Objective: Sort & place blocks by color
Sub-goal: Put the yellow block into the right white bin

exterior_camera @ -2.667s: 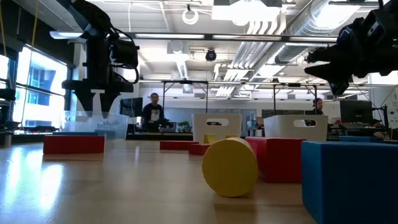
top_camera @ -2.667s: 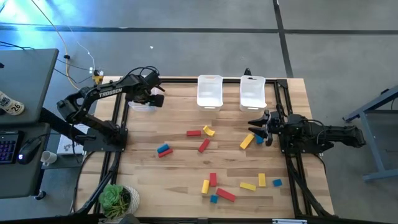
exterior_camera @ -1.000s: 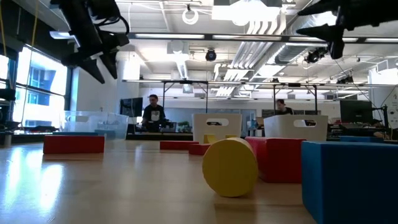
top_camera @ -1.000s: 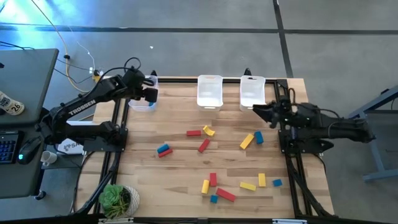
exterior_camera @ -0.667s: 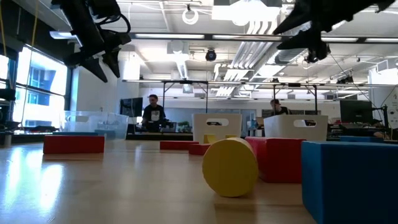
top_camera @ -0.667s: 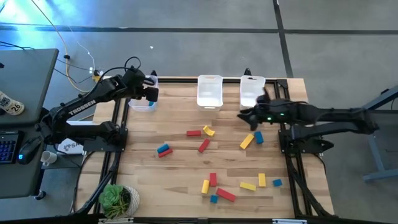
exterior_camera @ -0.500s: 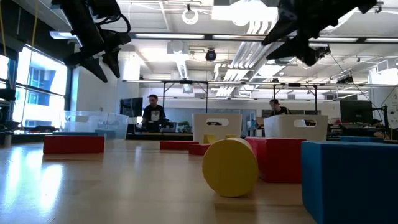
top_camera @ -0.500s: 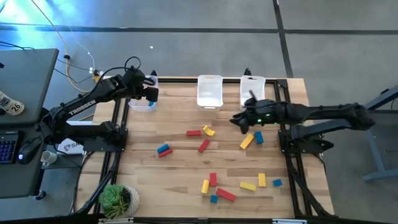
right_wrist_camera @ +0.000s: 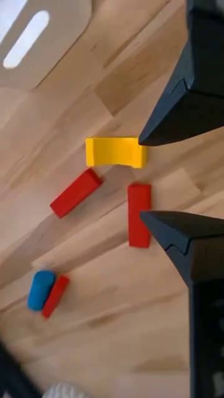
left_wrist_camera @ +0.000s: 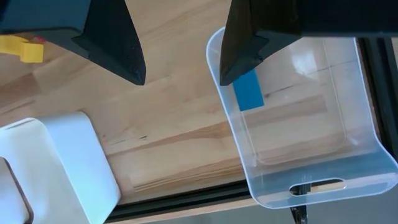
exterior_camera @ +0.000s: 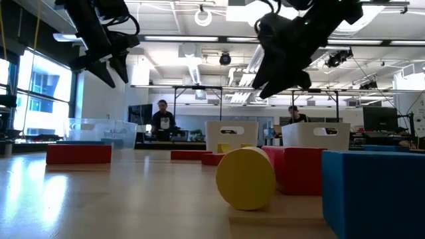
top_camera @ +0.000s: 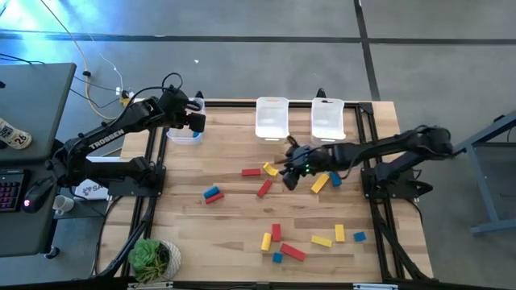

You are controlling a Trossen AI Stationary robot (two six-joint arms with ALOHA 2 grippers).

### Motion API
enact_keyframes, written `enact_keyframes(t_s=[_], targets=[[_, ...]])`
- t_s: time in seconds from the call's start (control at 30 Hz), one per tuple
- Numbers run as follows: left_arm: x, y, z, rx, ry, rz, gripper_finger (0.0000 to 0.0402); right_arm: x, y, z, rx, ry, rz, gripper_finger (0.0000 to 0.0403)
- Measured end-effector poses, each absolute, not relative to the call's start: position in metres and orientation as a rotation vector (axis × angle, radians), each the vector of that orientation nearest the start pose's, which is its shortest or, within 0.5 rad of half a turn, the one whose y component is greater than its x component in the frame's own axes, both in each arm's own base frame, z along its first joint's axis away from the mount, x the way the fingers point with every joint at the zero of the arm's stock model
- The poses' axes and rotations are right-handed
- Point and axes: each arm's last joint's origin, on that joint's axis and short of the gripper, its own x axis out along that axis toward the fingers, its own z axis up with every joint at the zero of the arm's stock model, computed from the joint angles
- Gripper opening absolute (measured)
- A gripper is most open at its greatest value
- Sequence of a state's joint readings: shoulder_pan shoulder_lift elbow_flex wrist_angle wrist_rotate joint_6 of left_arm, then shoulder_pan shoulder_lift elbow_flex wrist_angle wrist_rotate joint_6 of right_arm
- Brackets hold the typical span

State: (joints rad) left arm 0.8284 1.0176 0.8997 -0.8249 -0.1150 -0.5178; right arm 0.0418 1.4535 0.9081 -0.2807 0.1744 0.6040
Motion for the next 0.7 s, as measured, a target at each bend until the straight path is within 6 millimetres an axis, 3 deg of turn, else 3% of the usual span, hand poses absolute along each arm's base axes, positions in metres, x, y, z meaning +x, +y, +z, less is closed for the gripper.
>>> enact_keyframes(t_s=[0.4, 0.7], targets=[[0.125, 0.141, 0.281, -0.769, 0.691, 1.086, 0.0192, 0.339, 0.011, 0.188, 0.395, 0.842, -0.424, 0.0167], [0.125, 0.141, 0.281, -0.767, 0.691, 1.082, 0.0192, 0.341, 0.005, 0.177, 0.421, 0.851, -0.506, 0.0167]])
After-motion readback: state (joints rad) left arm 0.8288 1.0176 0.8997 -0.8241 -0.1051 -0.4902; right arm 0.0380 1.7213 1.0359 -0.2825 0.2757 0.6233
